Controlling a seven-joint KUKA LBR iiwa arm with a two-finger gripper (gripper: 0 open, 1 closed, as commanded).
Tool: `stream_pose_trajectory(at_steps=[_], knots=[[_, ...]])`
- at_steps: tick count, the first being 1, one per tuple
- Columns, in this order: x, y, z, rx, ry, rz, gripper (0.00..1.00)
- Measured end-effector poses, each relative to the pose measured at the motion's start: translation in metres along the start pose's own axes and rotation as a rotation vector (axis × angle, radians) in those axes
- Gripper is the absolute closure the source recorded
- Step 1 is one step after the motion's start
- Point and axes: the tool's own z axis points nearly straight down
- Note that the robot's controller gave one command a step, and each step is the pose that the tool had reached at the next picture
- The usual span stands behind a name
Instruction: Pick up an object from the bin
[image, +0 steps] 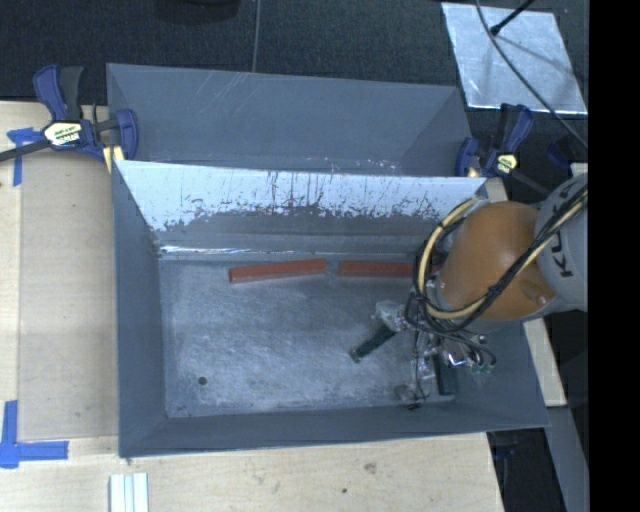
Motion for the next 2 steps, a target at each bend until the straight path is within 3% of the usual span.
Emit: stream_pose_trajectory(at_steps=[1,2], knots=[[-0.002,-0.001,-0.003,0.003,-0.007,0.000,1.00],[0.030,-0.033,-0.056,0.005,-0.010,0.099,1.00]])
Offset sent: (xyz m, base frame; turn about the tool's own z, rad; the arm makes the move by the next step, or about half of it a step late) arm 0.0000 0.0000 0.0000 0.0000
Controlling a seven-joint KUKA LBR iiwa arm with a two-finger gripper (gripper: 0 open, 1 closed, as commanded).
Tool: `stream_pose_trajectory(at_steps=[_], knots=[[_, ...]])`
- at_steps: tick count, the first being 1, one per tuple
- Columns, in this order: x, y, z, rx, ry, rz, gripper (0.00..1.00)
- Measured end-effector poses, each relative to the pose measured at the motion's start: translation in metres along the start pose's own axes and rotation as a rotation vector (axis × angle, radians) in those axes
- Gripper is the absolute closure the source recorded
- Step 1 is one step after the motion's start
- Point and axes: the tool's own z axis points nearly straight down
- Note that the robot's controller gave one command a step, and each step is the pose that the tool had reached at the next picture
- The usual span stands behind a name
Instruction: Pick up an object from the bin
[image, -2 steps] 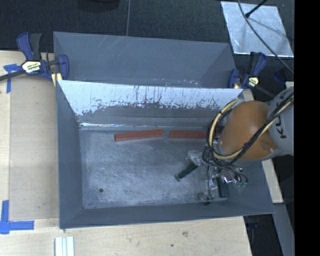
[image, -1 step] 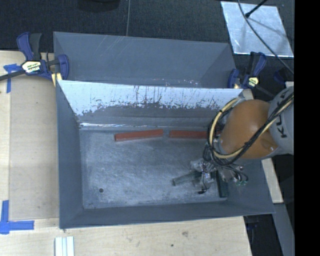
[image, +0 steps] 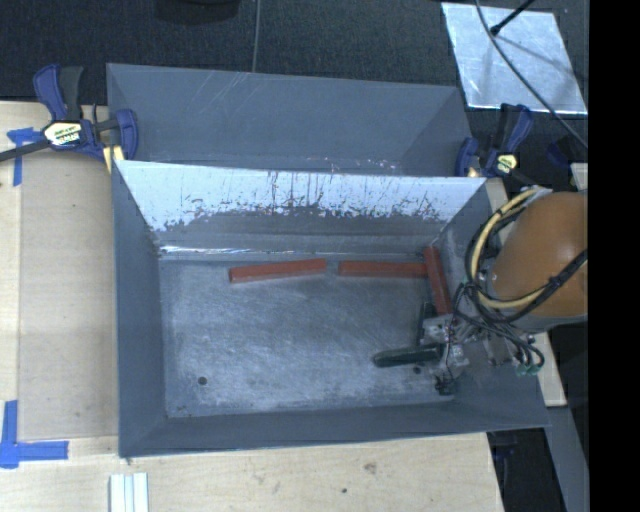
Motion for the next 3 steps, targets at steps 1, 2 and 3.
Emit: stream_pose_trajectory(at_steps=[1,2,3], knots=[[-0.006,0.002,-0.108,0.000,-0.003,0.003,1.00],[-0.004,0.002,-0.105,-0.003,0.003,0.005,0.00],[-0.026,-0.015,0.056,-0.008,0.017,0.016,0.00]])
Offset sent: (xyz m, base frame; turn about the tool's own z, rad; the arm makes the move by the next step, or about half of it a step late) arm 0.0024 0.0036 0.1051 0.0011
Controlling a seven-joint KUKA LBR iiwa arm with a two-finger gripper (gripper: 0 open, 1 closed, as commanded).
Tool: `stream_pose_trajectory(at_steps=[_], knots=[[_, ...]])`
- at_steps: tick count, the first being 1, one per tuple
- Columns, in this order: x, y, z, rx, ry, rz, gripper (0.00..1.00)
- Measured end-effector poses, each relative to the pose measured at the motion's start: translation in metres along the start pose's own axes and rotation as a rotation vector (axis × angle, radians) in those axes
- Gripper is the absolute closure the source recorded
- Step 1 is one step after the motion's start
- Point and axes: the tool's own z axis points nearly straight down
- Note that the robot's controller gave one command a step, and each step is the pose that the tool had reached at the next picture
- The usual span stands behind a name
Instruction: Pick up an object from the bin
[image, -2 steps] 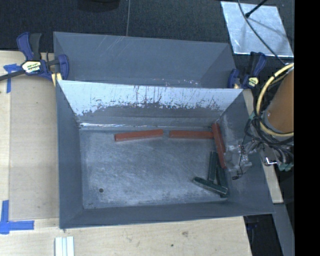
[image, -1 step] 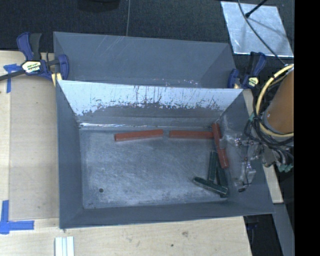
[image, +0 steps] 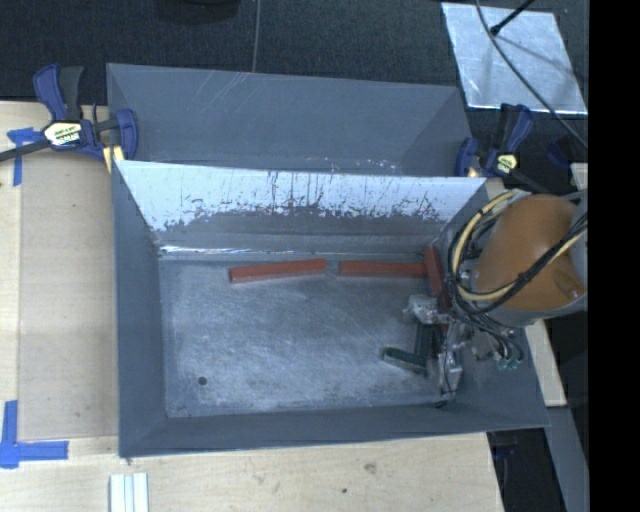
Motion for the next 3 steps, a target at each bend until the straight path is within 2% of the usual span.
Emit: stream_pose_trajectory(at_steps=[1,2,3], knots=[[0.013,0.047,-0.002,0.005,-0.015,-0.182,0.00],[0.013,0.046,-0.002,0.006,-0.014,-0.182,1.00],[-0.011,0.041,-0.186,0.011,-0.022,-0.248,1.00]])
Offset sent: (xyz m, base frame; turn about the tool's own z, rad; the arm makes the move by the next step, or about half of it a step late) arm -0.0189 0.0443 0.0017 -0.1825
